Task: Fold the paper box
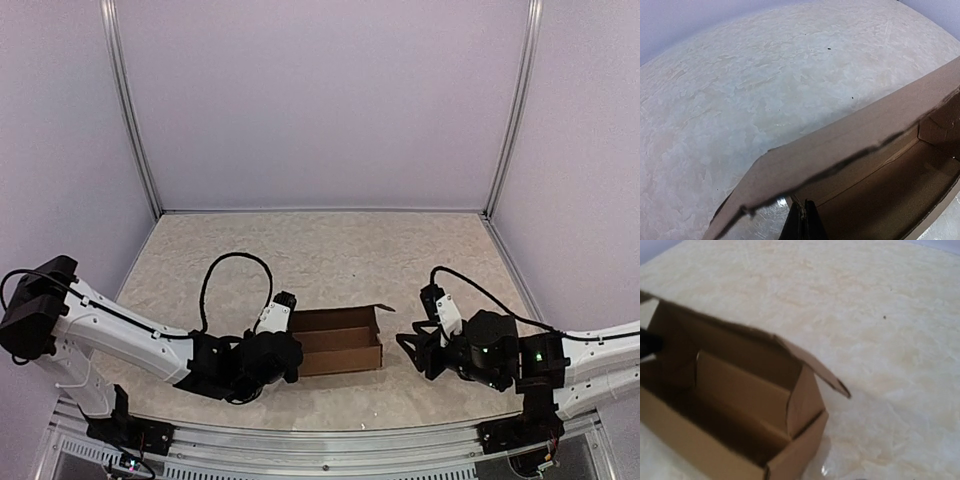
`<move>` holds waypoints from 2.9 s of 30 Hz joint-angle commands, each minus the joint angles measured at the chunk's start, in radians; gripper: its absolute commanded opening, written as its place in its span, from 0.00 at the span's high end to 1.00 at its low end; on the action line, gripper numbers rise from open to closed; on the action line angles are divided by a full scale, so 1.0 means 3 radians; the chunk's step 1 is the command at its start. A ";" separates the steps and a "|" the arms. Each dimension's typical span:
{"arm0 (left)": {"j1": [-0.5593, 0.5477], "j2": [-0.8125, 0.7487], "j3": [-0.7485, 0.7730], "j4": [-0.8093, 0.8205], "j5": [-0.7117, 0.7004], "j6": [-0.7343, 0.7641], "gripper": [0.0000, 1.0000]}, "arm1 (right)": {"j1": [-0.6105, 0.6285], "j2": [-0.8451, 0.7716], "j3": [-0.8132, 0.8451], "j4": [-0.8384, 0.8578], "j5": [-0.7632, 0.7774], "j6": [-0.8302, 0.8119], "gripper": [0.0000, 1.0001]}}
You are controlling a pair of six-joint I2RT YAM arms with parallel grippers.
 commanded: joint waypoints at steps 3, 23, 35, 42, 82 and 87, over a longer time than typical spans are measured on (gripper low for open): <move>-0.0036 0.0158 -0.0158 0.0456 -0.0391 0.0178 1.00 | 0.0028 -0.0030 0.0282 -0.0278 -0.0229 -0.0178 0.56; 0.0136 0.0803 -0.0207 0.2083 -0.0423 0.1057 1.00 | -0.0120 0.0715 0.1022 -0.0052 0.0052 -0.0593 0.71; 0.0108 0.0932 -0.0293 0.2232 -0.0425 0.1077 1.00 | -0.0410 0.1279 0.1442 0.0157 -0.0030 -0.0553 0.80; 0.0034 0.1009 -0.0243 0.2240 -0.0468 0.1132 1.00 | -0.0469 0.1736 0.1560 0.0336 -0.0055 -0.0431 0.92; -0.0779 0.0216 -0.0152 0.1451 -0.1281 0.1357 0.31 | -0.0404 0.2526 0.1163 0.0795 -0.0047 0.0061 1.00; -0.0716 -0.0236 -0.0147 0.1136 -0.1005 0.1364 0.25 | -0.0392 0.2532 0.1102 0.0820 -0.0052 0.0094 1.00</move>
